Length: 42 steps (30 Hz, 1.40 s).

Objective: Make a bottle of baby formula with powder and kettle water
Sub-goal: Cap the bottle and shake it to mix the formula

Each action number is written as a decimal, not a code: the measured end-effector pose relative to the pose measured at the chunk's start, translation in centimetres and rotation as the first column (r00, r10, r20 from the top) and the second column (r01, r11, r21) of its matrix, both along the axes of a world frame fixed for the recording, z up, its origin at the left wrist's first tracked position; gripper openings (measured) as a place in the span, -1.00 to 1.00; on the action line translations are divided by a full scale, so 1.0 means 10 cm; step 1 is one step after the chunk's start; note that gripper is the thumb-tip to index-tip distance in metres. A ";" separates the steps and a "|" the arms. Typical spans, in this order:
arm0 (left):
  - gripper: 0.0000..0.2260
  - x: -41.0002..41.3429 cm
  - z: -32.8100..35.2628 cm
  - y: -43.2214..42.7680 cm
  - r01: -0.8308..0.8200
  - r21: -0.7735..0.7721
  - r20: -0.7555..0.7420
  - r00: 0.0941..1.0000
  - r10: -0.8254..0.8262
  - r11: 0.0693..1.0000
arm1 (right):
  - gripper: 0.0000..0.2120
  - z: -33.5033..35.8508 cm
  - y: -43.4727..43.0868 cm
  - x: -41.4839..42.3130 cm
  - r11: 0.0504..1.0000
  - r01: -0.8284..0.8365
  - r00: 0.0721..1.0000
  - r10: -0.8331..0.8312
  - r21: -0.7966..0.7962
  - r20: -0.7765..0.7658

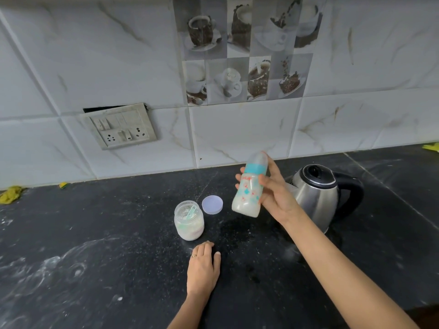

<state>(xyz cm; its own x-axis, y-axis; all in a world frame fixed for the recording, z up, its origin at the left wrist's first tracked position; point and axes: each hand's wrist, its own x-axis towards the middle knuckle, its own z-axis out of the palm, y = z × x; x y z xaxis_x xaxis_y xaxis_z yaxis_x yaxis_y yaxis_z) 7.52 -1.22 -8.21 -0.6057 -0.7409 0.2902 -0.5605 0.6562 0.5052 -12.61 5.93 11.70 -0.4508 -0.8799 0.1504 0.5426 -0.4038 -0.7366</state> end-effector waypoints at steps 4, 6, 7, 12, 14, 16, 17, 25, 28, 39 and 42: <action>-0.79 0.00 -0.01 0.00 0.004 -0.001 0.010 1.000 -0.004 1.000 | -0.12 0.09 -0.05 -0.04 0.985 0.171 0.969 -0.162 -0.034 0.186; -0.79 0.01 -0.01 0.00 0.003 -0.005 0.010 1.000 -0.003 1.000 | -0.14 0.06 -0.03 -0.04 0.991 0.121 0.977 -0.109 -0.056 0.183; -0.79 0.01 0.00 0.00 0.002 -0.010 0.009 1.000 -0.002 1.000 | -0.15 0.03 0.00 -0.02 0.997 0.064 0.992 -0.058 -0.052 0.111; -0.79 0.00 0.00 0.00 0.005 -0.007 0.006 1.000 -0.005 1.000 | -0.07 0.04 -0.02 0.01 0.991 0.127 0.986 -0.120 -0.052 0.118; -0.78 0.00 0.00 0.00 0.004 0.000 0.002 1.000 -0.004 1.000 | -0.08 0.04 -0.04 0.00 0.987 0.151 0.971 -0.138 -0.049 0.196; -0.78 0.01 0.01 0.01 0.002 0.002 0.001 1.000 -0.002 1.000 | -0.13 0.00 -0.03 0.01 0.999 0.042 0.995 -0.039 -0.027 0.091; -0.78 0.01 0.01 0.00 0.002 0.001 0.001 1.000 -0.002 1.000 | -0.15 -0.01 -0.01 0.02 1.000 -0.001 1.000 0.000 0.005 0.008; -0.77 0.02 0.01 0.00 0.005 0.004 0.000 1.000 -0.005 1.000 | -0.17 -0.05 -0.03 0.07 0.998 0.048 0.994 -0.051 0.026 0.100; -0.76 0.01 0.02 0.00 0.004 0.009 0.003 1.000 -0.004 1.000 | -0.23 -0.05 -0.03 0.08 0.999 0.031 0.998 -0.028 -0.044 0.060; -0.75 0.01 0.03 0.01 0.011 0.021 0.007 1.000 -0.011 1.000 | -0.38 0.02 -0.07 0.02 0.989 0.149 0.973 -0.144 -0.016 0.182; -0.75 0.02 0.04 0.01 0.011 0.015 -0.004 1.000 -0.011 1.000 | -0.34 -0.02 -0.05 0.05 0.999 0.054 0.992 -0.053 -0.004 0.117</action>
